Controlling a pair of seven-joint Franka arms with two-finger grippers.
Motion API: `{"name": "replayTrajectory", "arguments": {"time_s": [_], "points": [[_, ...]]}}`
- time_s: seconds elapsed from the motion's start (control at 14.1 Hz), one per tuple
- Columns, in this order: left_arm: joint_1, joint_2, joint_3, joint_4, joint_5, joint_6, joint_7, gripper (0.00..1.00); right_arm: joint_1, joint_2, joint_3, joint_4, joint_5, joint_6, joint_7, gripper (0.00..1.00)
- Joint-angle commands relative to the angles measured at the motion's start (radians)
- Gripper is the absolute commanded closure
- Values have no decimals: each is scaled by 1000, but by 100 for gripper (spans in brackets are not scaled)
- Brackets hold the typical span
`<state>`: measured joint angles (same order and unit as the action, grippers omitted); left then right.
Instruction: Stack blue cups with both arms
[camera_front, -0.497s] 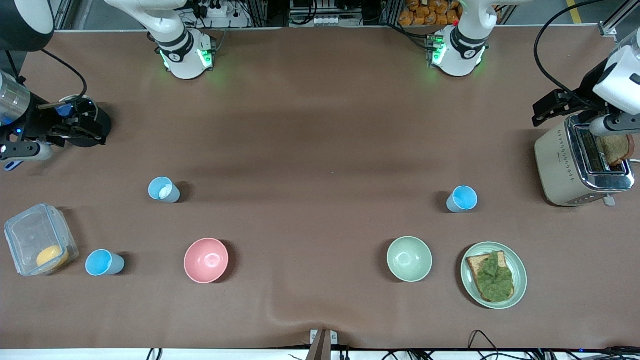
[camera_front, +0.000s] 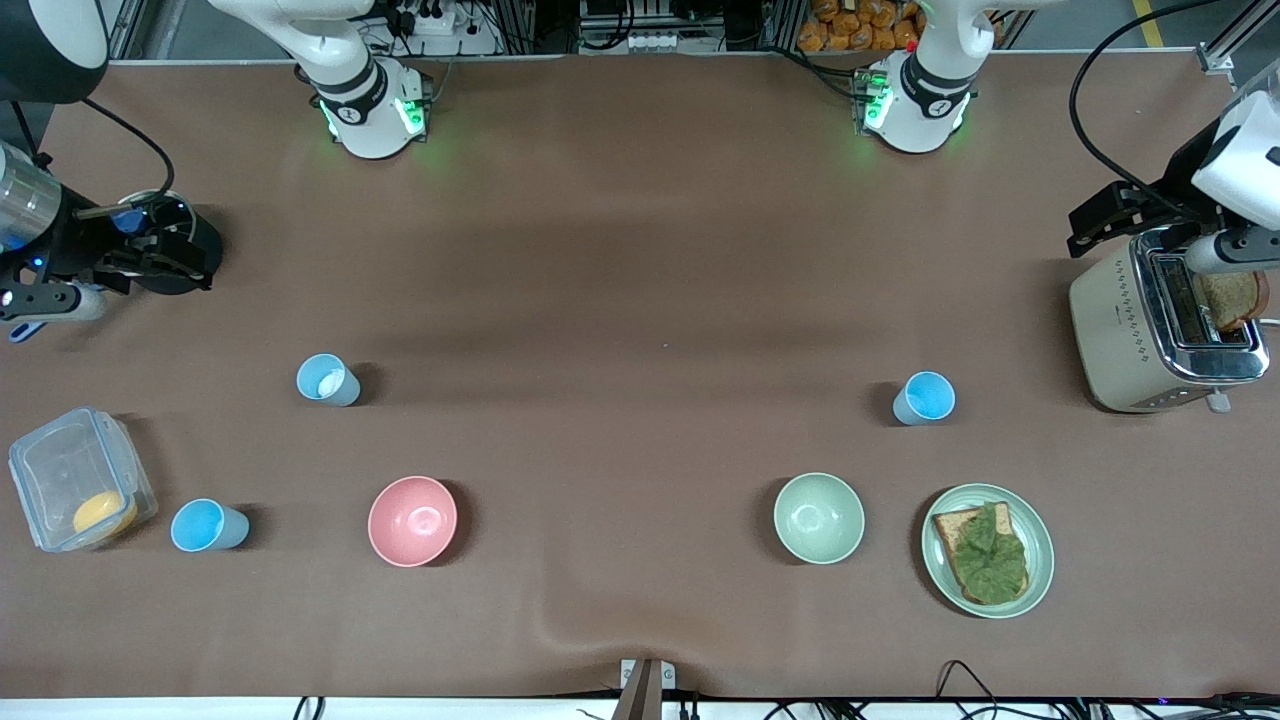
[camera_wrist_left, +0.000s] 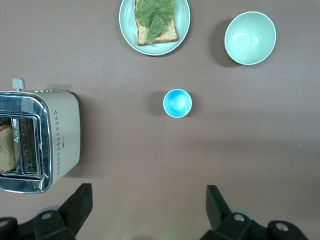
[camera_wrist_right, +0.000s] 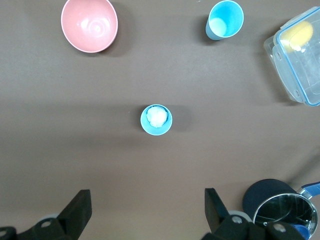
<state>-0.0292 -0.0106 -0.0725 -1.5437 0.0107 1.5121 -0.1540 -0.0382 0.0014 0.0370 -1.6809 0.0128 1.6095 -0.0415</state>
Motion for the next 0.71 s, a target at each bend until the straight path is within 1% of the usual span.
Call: {"name": "replayTrajectory", "arguments": {"time_s": [0.0, 0.43, 0.57, 0.64], "points": [[6, 1, 7, 7, -18, 7, 21, 0, -22, 0, 18, 4, -7, -8, -5, 0], [6, 34, 10, 13, -17, 2, -12, 0, -23, 0, 18, 4, -7, -8, -5, 0], [8, 35, 11, 10, -17, -15, -15, 0, -23, 0, 18, 3, -7, -8, -3, 0], [6, 53, 11, 2, -14, -35, -10, 0, -22, 0, 18, 4, -7, -8, -3, 0]]}}
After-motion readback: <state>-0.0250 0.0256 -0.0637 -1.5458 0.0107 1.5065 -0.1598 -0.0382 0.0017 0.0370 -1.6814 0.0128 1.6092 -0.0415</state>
